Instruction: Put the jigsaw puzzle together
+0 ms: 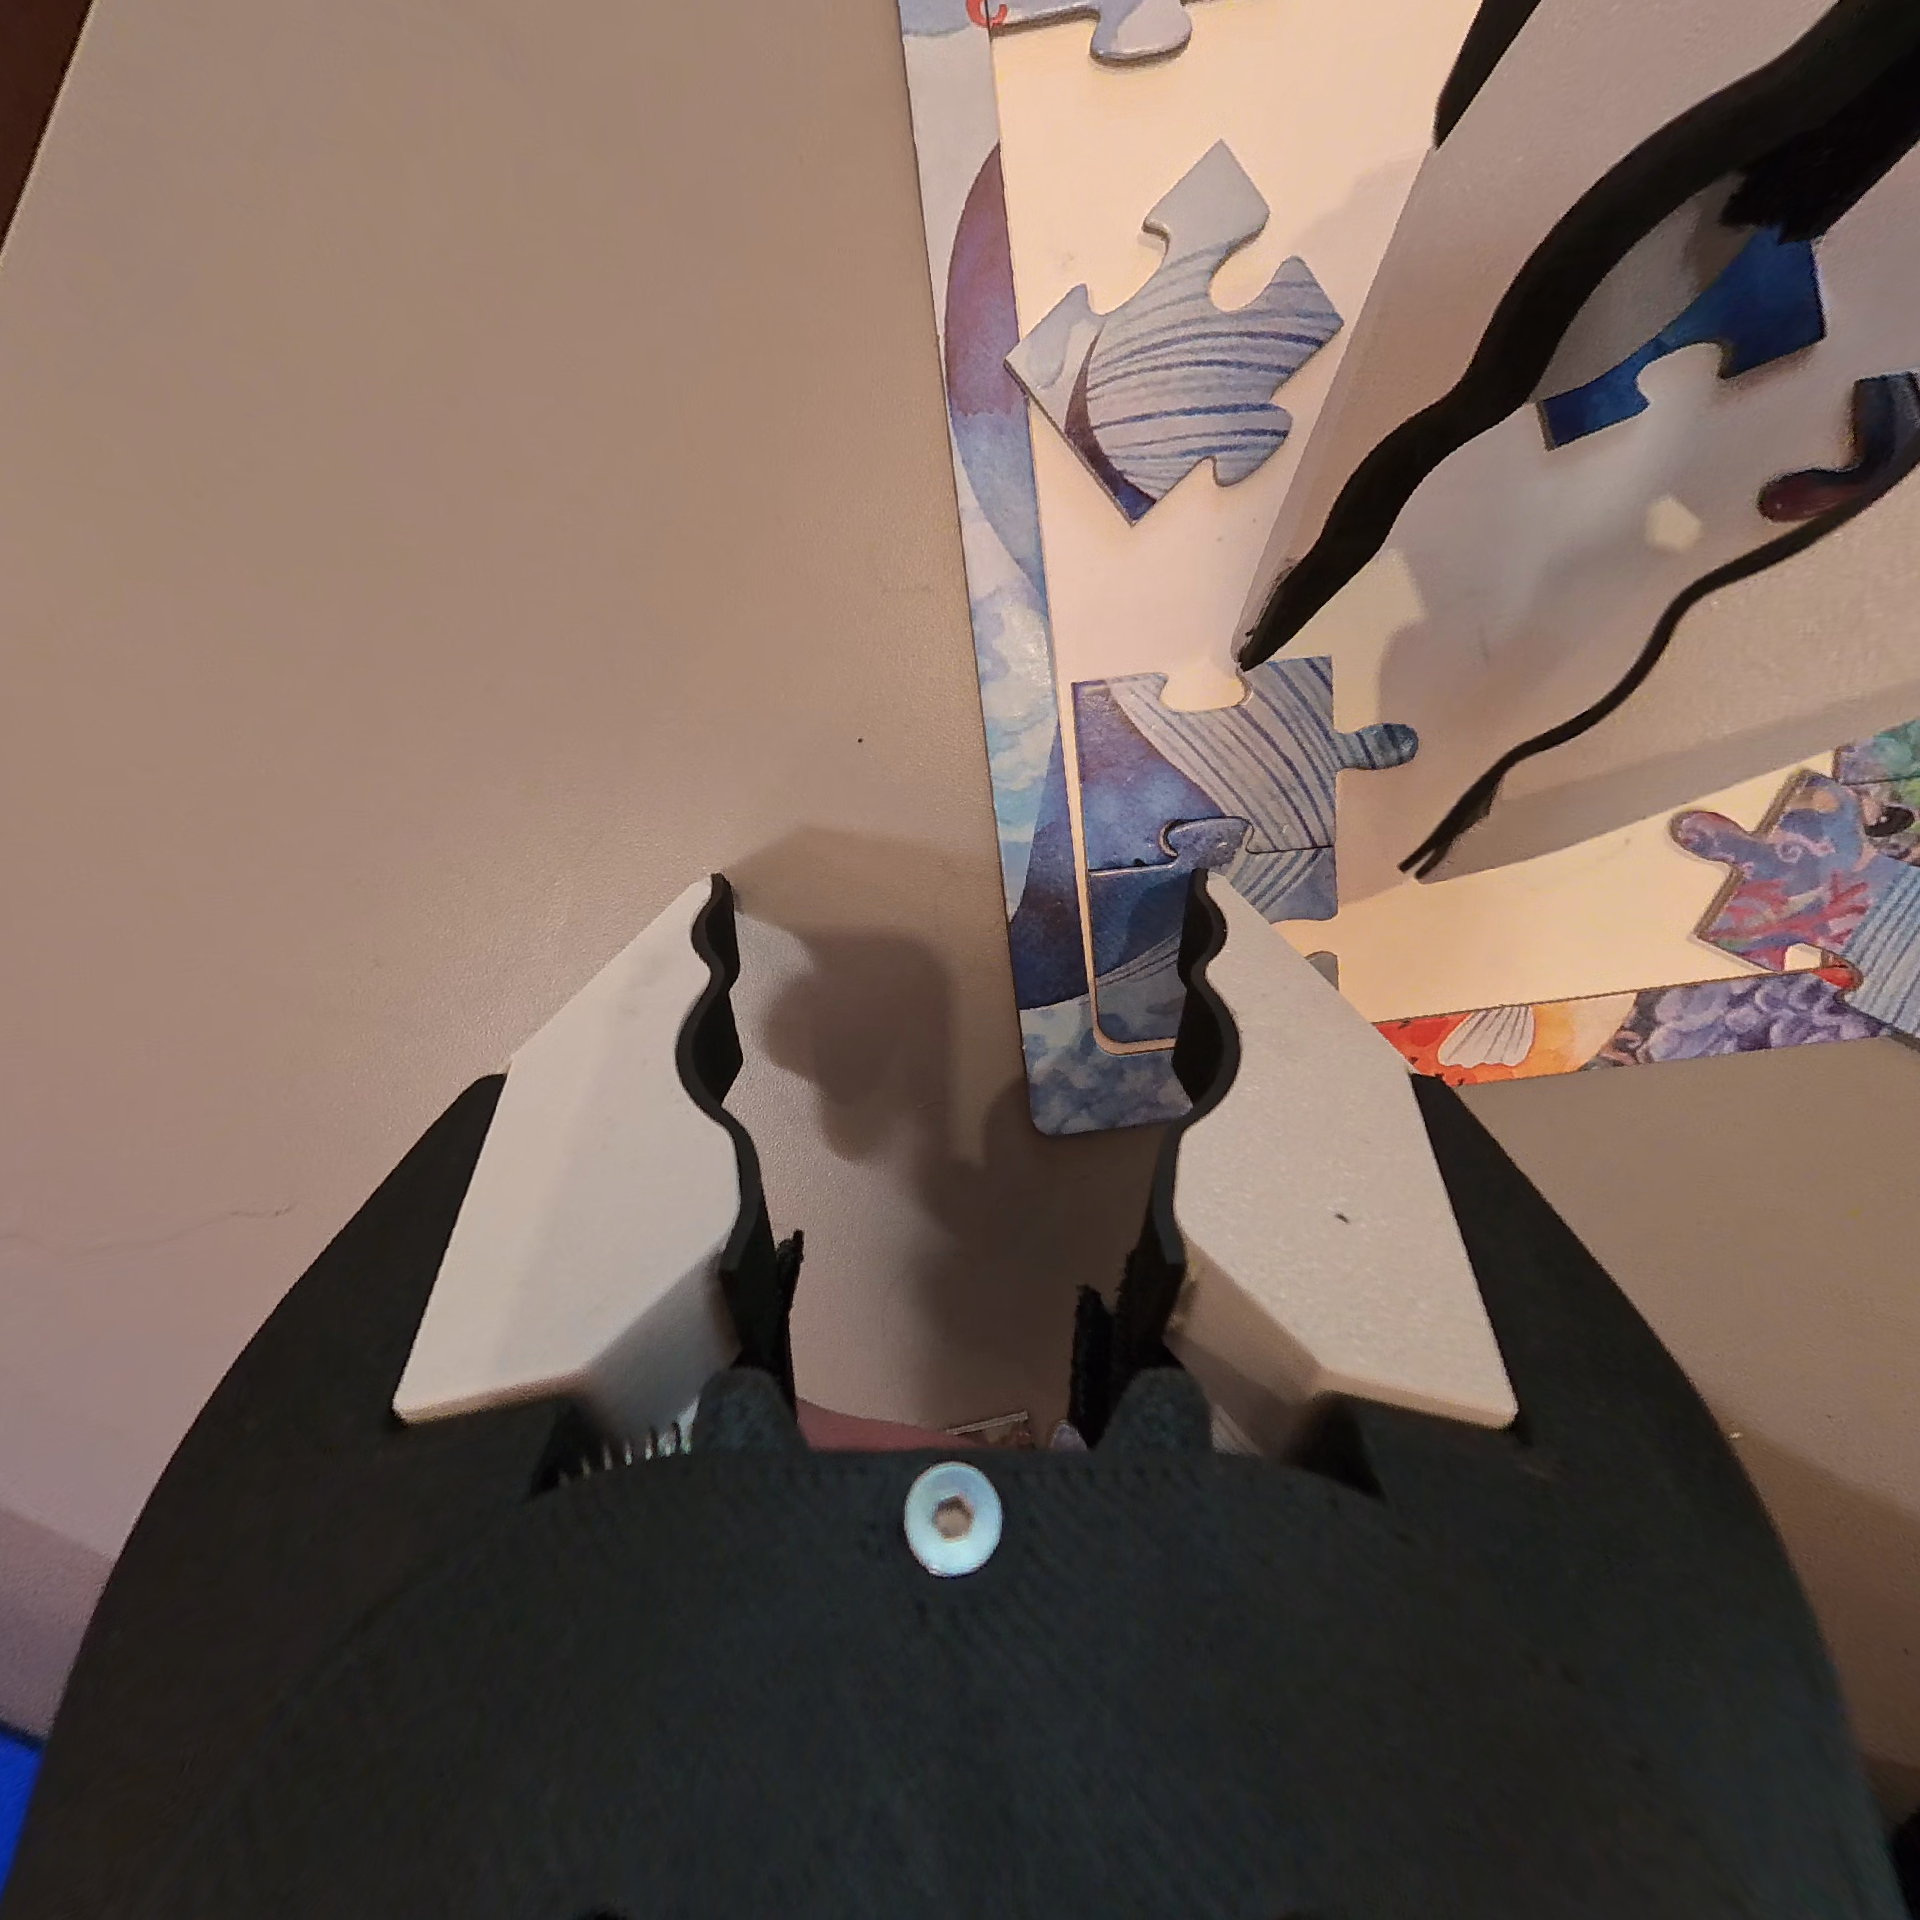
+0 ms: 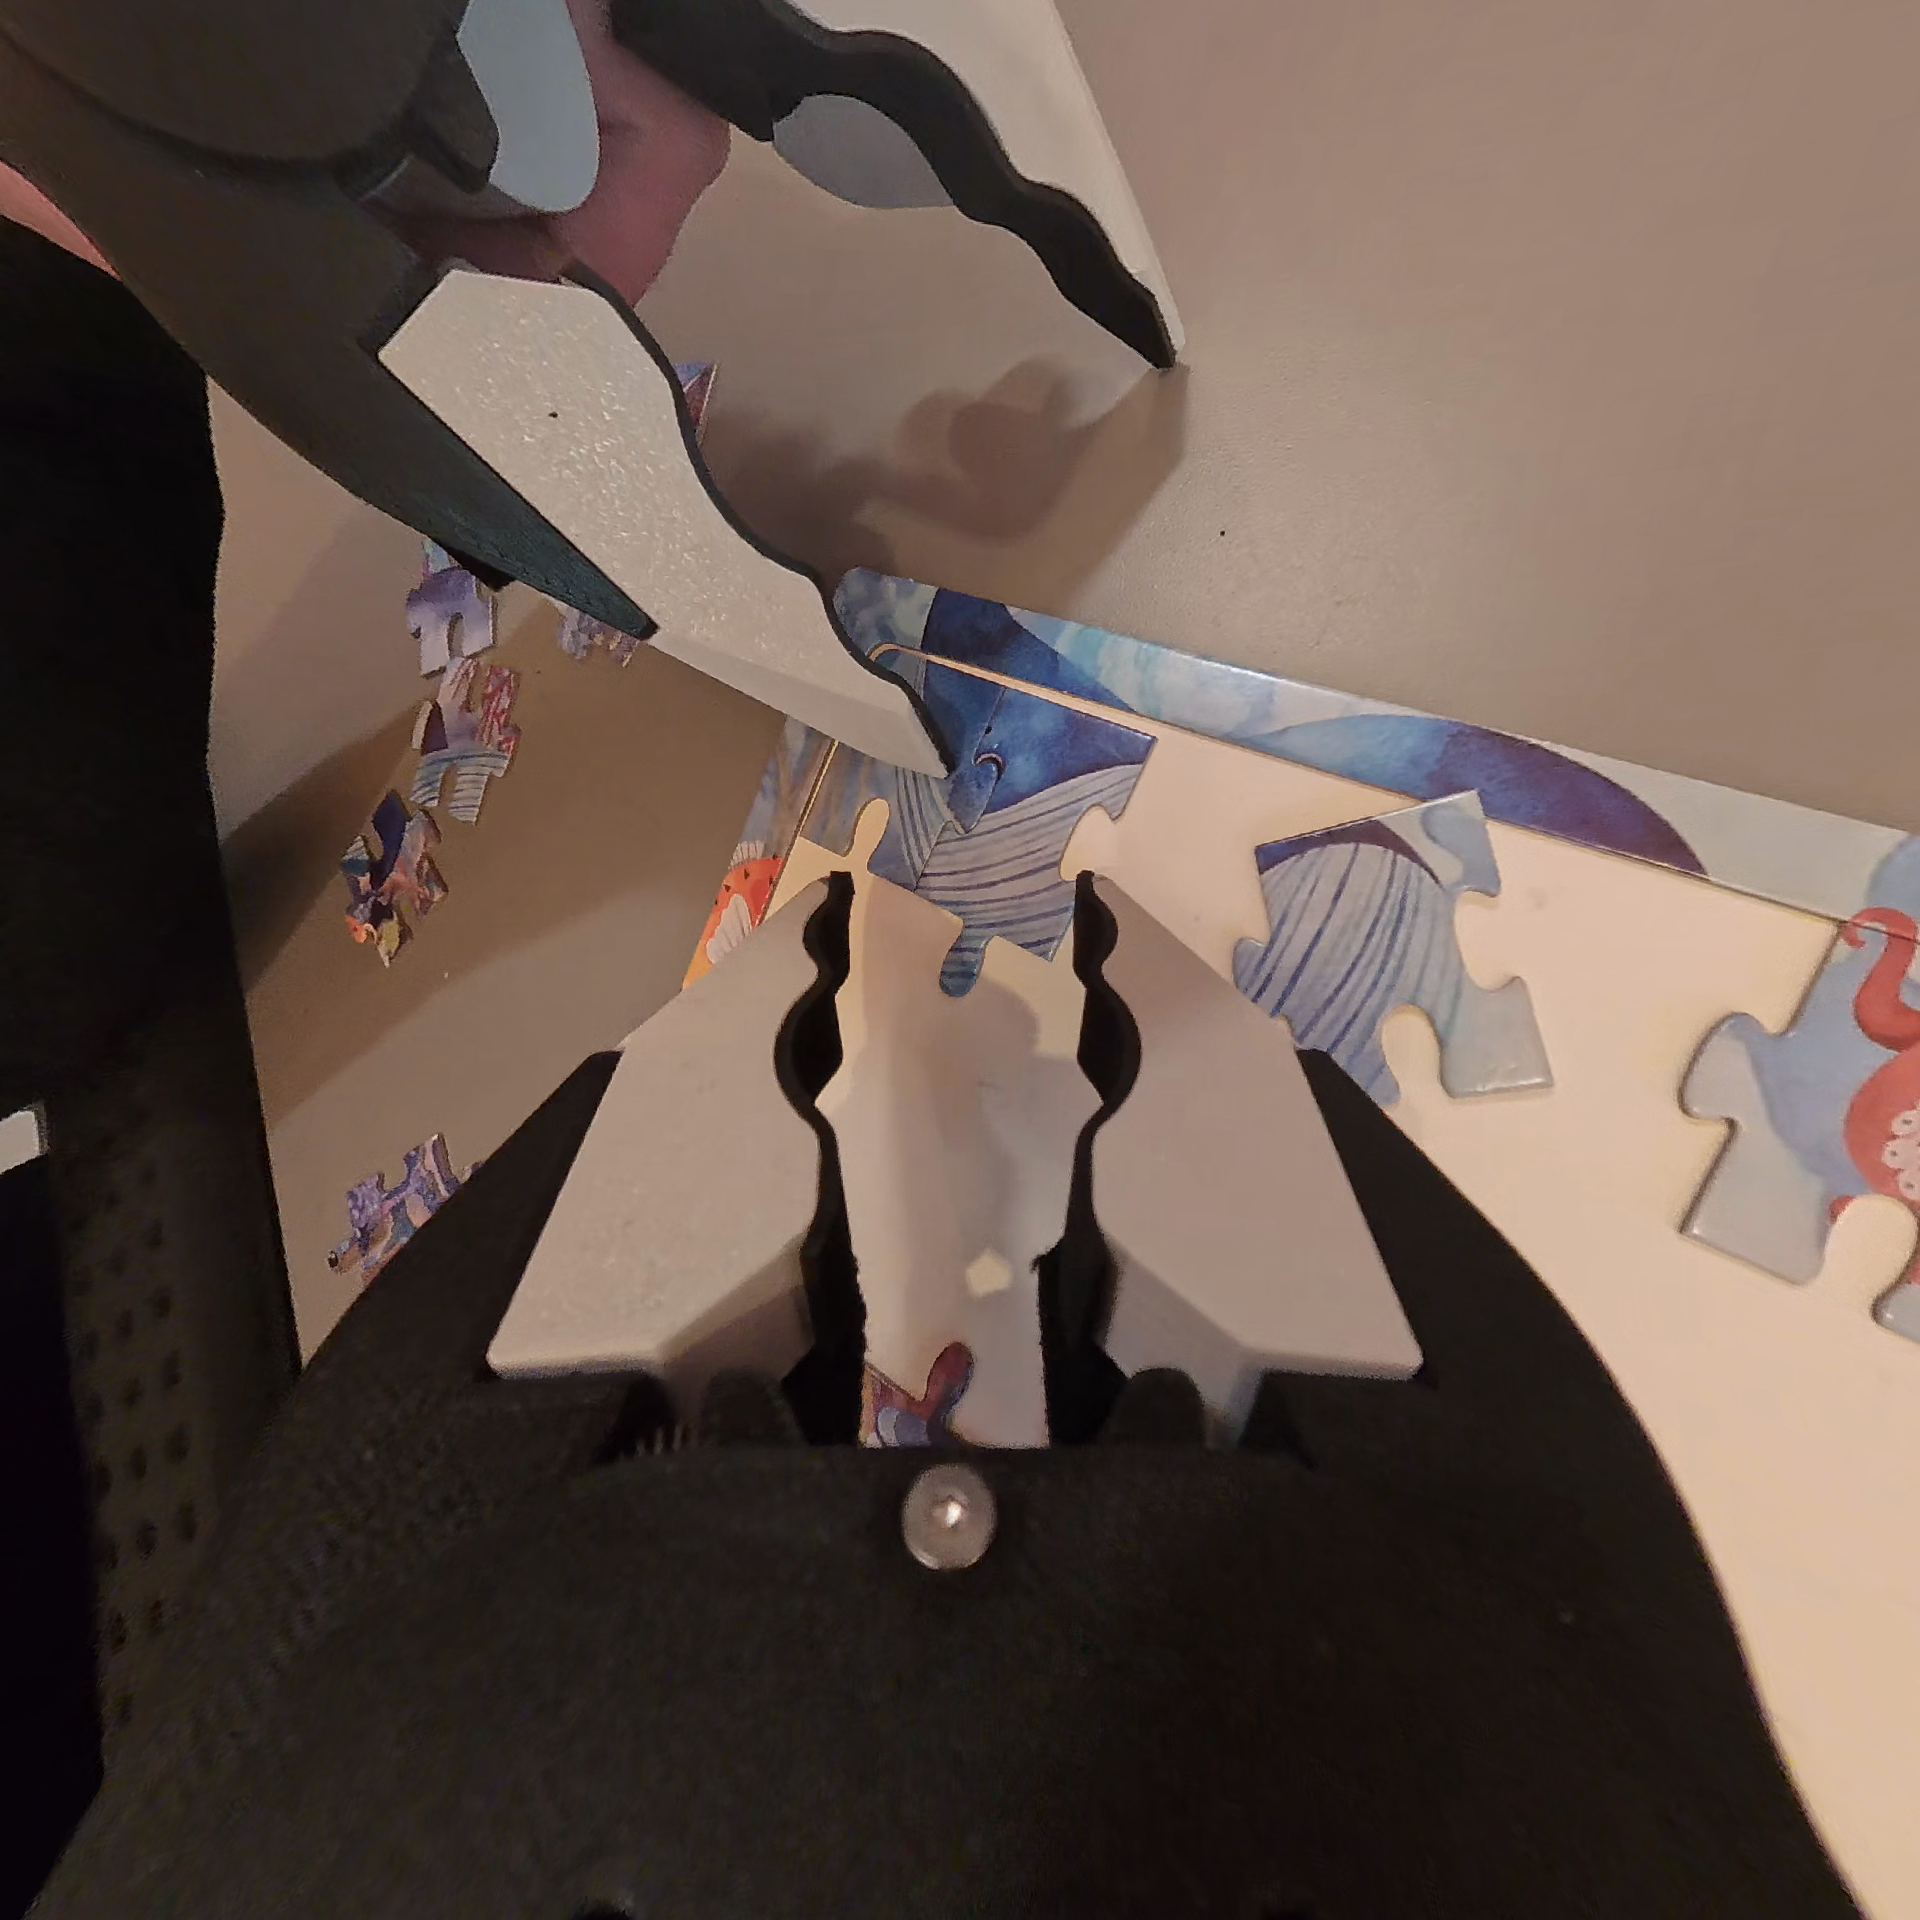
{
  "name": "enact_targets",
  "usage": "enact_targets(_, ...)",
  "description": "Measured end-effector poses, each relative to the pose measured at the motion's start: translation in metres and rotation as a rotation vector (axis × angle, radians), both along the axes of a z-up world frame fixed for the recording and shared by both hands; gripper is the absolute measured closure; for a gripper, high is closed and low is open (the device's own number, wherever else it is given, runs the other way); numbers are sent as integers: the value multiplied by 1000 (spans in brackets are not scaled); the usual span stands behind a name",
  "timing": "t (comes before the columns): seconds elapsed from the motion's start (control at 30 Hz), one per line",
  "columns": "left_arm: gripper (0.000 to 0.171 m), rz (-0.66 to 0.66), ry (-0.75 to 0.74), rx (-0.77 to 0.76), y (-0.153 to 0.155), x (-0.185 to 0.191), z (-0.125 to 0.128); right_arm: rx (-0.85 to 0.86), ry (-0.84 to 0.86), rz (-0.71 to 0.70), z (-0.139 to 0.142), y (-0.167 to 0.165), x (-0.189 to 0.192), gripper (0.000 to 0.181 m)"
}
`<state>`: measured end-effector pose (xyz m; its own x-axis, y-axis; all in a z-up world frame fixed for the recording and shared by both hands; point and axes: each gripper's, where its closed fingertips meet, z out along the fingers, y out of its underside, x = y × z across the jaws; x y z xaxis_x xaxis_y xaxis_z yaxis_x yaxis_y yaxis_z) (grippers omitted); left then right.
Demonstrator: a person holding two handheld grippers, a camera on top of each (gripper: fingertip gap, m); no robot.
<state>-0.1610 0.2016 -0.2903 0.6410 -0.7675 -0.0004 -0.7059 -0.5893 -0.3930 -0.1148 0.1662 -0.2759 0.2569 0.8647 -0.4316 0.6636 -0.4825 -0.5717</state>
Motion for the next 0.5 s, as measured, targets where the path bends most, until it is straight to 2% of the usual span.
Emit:
enact_targets(0.4,86,5,-11,-5,0,0,0,-82,97,-4,12,0,-1,139)
enact_targets(0.43,86,4,-11,-4,0,0,0,-90,130,1,18,-1,-1,143)
enact_targets(0.47,86,4,-10,-3,0,0,0,-126,199,27,30,-6,-4,169)
enact_targets(0.5,87,2,-10,-2,0,1,0,-183,255,51,40,-13,-7,173)
